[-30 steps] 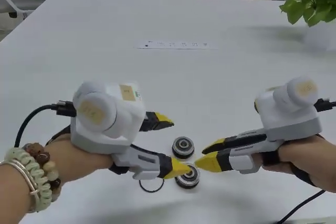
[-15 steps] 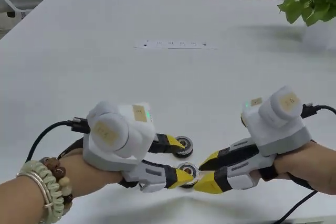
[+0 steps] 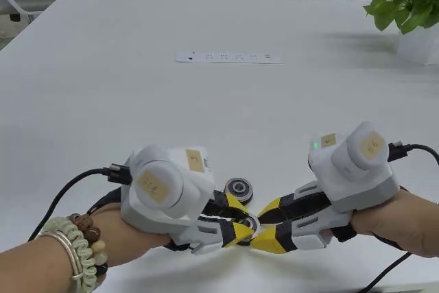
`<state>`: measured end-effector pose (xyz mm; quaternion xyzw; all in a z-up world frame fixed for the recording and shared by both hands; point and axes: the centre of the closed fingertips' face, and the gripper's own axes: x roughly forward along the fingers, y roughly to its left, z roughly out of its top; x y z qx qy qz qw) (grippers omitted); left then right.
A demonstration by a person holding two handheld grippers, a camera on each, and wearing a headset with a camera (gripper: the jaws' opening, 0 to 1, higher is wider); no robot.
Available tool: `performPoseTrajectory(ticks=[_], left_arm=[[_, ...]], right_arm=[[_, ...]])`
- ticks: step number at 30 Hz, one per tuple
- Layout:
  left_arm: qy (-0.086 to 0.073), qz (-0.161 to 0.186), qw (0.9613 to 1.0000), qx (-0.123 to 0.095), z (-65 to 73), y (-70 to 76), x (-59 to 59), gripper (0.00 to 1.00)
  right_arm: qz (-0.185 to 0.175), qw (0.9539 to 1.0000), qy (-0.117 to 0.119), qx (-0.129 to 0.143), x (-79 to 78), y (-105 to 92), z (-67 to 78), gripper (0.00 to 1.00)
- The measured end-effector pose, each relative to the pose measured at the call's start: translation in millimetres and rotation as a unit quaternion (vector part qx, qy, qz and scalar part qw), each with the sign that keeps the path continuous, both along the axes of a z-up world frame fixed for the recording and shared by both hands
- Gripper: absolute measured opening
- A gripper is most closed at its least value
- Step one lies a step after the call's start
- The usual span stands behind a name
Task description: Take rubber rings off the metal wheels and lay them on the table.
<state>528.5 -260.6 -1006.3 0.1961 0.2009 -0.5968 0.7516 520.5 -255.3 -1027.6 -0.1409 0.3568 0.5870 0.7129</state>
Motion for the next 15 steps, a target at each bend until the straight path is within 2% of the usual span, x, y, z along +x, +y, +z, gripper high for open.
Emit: performPoseTrajectory(ticks=[1, 2, 3, 8, 15], left_arm=[[0.002, 0.003, 1.0, 0.001, -1.1, 0.8, 0.7, 0.15], [0.012, 0.008, 0.9999, -0.007, -1.4, 1.6, 1.1, 0.15], [0.015, 0.01, 0.9998, -0.011, -1.6, 2.3, 1.5, 0.15], [0.012, 0.011, 0.9997, -0.017, -1.5, 2.3, 1.0, 0.15], [0.015, 0.015, 0.9996, -0.02, -0.9, 2.8, 0.7, 0.15]], right_arm=[[0.001, 1.0, -0.002, 0.0, 0.0, 0.2, 0.0, 0.22], [0.003, 1.0, -0.004, -0.001, 0.1, 0.2, -0.1, 0.22], [0.003, 1.0, -0.005, -0.001, 0.2, 0.2, -0.2, 0.22], [0.005, 1.0, -0.008, -0.001, 0.3, 0.2, 0.0, 0.21], [0.014, 0.9997, -0.018, -0.01, -0.3, -2.5, -0.7, 0.18]])
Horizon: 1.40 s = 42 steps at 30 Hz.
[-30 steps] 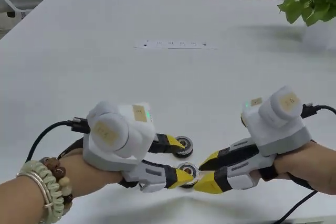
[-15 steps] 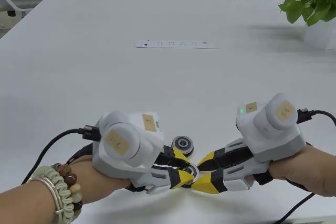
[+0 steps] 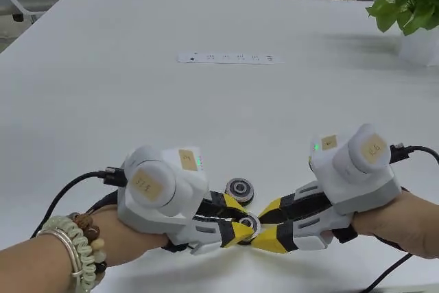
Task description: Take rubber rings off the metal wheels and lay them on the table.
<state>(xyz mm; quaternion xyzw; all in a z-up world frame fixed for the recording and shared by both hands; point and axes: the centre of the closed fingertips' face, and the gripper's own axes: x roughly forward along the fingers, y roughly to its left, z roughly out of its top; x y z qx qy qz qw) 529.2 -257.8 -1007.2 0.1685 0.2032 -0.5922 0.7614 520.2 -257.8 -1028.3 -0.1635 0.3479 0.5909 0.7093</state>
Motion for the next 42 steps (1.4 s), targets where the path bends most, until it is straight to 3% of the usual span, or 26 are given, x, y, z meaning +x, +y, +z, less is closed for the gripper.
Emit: performPoseTrajectory(ticks=[9, 21, 30, 35, 37, 42], left_arm=[[0.006, 0.007, 1.0, -0.004, 0.4, 0.9, 0.6, 0.15], [0.009, 0.011, 0.9999, -0.004, 0.8, 2.5, 1.1, 0.14], [0.008, 0.011, 0.9999, -0.004, 0.9, 3.0, 1.1, 0.14], [0.007, 0.008, 0.9999, -0.005, 0.9, 3.0, 0.9, 0.15], [0.006, 0.008, 0.9999, -0.005, 0.7, 3.1, 0.9, 0.15], [0.007, 0.008, 0.9999, -0.007, 0.7, 3.4, 1.0, 0.15]], right_arm=[[0.004, 1.0, -0.007, -0.001, 0.6, -0.9, 0.7, 0.14], [0.003, 0.9999, -0.012, -0.003, 2.5, -2.7, 1.5, 0.0], [-0.013, 0.9997, -0.017, -0.01, 8.6, -4.4, 1.1, 0.0], [-0.022, 0.9997, 0.0, -0.003, 6.8, -4.5, 1.2, 0.0], [-0.012, 0.9999, 0.01, 0.0, 0.9, -2.5, 1.2, 0.0], [-0.003, 0.9999, 0.0, -0.01, -0.9, -0.7, 2.5, 0.04]])
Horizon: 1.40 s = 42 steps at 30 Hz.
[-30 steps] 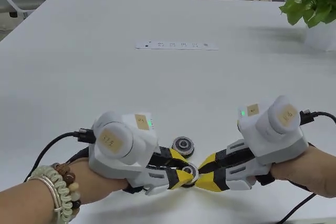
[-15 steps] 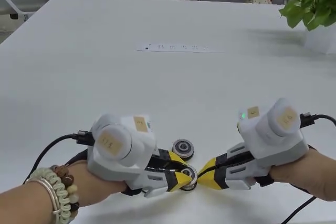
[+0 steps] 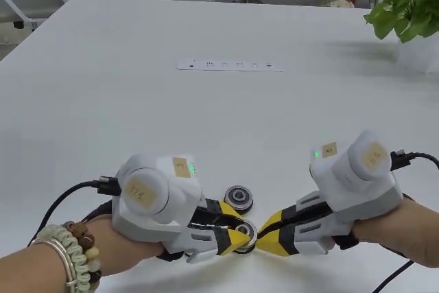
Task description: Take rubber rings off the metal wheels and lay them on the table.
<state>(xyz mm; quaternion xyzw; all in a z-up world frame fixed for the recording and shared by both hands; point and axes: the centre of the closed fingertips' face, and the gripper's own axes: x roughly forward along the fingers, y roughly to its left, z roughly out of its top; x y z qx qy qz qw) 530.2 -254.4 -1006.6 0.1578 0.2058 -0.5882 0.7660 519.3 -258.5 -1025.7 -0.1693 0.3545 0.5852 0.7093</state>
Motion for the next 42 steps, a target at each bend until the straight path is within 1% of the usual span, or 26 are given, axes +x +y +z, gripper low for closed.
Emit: performPoseTrajectory(ticks=[5, 9, 12, 16, 17, 18, 19, 20, 21, 22, 23, 25, 27, 29, 31, 37, 42], left_arm=[[0.001, 0.001, 1.0, -0.001, 0.1, 0.1, 0.0, 0.15], [0.001, 0.002, 1.0, -0.001, 0.1, 0.6, 0.6, 0.15], [0.001, 0.003, 1.0, -0.002, 0.0, 0.7, 0.8, 0.15], [0.001, 0.004, 1.0, -0.002, -0.1, 0.9, 1.2, 0.15], [0.001, 0.004, 1.0, -0.002, -0.1, 1.0, 1.3, 0.15], [0.001, 0.004, 1.0, -0.002, -0.1, 1.0, 1.4, 0.15], [0.001, 0.004, 1.0, -0.002, -0.2, 1.0, 1.4, 0.15], [0.001, 0.003, 1.0, -0.002, -0.2, 0.9, 1.4, 0.15], [0.001, 0.004, 1.0, -0.002, -0.1, 1.0, 1.4, 0.15], [0.001, 0.003, 1.0, -0.002, -0.1, 0.9, 1.4, 0.15], [0.001, 0.003, 1.0, -0.003, -0.1, 0.9, 1.4, 0.15], [0.002, 0.004, 1.0, -0.003, -0.1, 0.9, 1.5, 0.15], [0.002, 0.004, 1.0, -0.003, -0.1, 0.9, 1.5, 0.15], [0.002, 0.004, 1.0, -0.004, -0.1, 0.7, 1.6, 0.15], [0.002, 0.004, 1.0, -0.004, -0.1, 0.7, 1.6, 0.15], [0.003, 0.005, 1.0, -0.005, -0.2, 0.5, 1.8, 0.15], [0.004, 0.006, 1.0, -0.005, -0.2, 0.5, 1.9, 0.14]], right_arm=[[0.003, 0.9999, -0.008, -0.011, 0.2, -0.4, -1.0, 0.04], [0.004, 0.9997, -0.007, -0.022, -2.3, 1.7, -0.4, 0.09], [0.011, 0.999, -0.021, -0.039, -1.8, 1.4, -1.7, 0.09], [0.004, 0.999, -0.018, -0.04, -0.6, 0.4, -1.7, 0.09], [0.001, 0.9991, -0.017, -0.04, -0.3, 0.3, -1.5, 0.11], [-0.01, 0.9989, -0.024, -0.04, 3.7, 1.0, -0.7, 0.17], [-0.015, 0.9988, -0.025, -0.04, 4.9, 1.3, 0.0, 0.25], [-0.014, 0.999, -0.025, -0.035, 4.8, 2.9, 1.3, 0.27], [-0.012, 0.9991, -0.026, -0.032, 4.5, 3.8, 1.8, 0.25], [-0.007, 0.9991, -0.028, -0.032, 3.9, 4.7, 1.9, 0.21], [-0.003, 0.9988, -0.034, -0.034, 3.4, 5.6, 0.9, 0.19], [0.002, 0.9986, -0.036, -0.037, 2.5, 7.1, -2.3, 0.2], [-0.001, 0.9989, -0.029, -0.036, 2.1, 8.1, -4.2, 0.22], [0.003, 0.9989, -0.03, -0.037, 2.9, 7.0, -5.4, 0.21], [-0.001, 0.9992, -0.026, -0.032, 3.9, 5.9, -4.8, 0.2], [0.01, 0.9987, -0.035, -0.034, 3.1, 4.3, -3.5, 0.17], [0.013, 0.9987, -0.037, -0.032, 2.7, 3.6, -2.2, 0.14]])
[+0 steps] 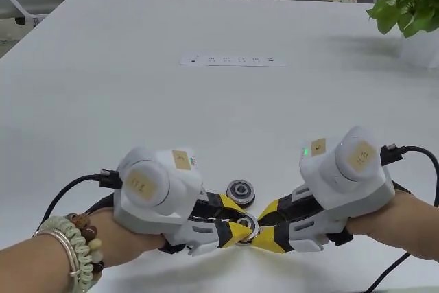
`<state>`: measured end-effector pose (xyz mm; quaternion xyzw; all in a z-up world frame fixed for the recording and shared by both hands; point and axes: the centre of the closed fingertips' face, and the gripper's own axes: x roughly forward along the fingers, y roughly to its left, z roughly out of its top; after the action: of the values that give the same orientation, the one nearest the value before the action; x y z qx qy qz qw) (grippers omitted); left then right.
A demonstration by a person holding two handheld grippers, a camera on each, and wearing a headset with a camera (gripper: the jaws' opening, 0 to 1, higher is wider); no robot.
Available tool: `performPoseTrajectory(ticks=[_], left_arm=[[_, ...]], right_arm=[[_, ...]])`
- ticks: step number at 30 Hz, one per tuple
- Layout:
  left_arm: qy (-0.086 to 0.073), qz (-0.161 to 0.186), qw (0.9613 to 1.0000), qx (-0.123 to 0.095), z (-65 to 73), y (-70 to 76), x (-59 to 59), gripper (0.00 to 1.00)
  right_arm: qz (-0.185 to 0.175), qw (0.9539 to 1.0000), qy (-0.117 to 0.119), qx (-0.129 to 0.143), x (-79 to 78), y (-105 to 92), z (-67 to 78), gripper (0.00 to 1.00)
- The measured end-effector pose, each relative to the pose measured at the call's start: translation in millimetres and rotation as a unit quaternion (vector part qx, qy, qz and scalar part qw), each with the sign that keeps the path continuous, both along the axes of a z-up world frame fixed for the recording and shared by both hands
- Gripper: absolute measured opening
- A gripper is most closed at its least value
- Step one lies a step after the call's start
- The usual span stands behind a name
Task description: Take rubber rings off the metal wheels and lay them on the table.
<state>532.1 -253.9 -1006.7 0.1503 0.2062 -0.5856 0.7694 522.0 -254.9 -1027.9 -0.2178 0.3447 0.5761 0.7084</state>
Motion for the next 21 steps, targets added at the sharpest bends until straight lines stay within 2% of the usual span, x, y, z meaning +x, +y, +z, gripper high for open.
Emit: performPoseTrajectory(ticks=[2, 3, 4, 5, 6, 21], left_arm=[[0.0, 0.0, 1.0, -0.001, 0.0, 0.0, 0.0, 0.14], [0.001, 0.0, 1.0, -0.001, 0.1, 0.1, 0.0, 0.15], [0.002, 0.0, 1.0, -0.002, 0.1, 0.1, -0.2, 0.14], [0.001, 0.0, 1.0, -0.002, 0.2, 0.2, -0.2, 0.14], [0.001, -0.001, 1.0, -0.002, 0.2, 0.3, -0.4, 0.14], [0.001, 0.0, 1.0, -0.002, 0.2, 0.4, -0.7, 0.14]], right_arm=[[0.0, 1.0, -0.001, 0.0, 0.3, -0.1, 0.2, 0.13], [0.004, 0.9998, -0.007, -0.019, 1.2, -5.3, -3.3, 0.07], [0.0, 0.9993, -0.026, -0.027, 6.6, -8.0, -4.6, 0.01], [0.004, 0.9999, -0.007, -0.008, 0.8, -2.5, -3.0, 0.01], [-0.005, 0.9999, -0.002, -0.009, 2.4, -3.2, -3.6, 0.01], [-0.015, 0.9997, 0.005, -0.019, 4.3, -4.3, -2.4, 0.0]])
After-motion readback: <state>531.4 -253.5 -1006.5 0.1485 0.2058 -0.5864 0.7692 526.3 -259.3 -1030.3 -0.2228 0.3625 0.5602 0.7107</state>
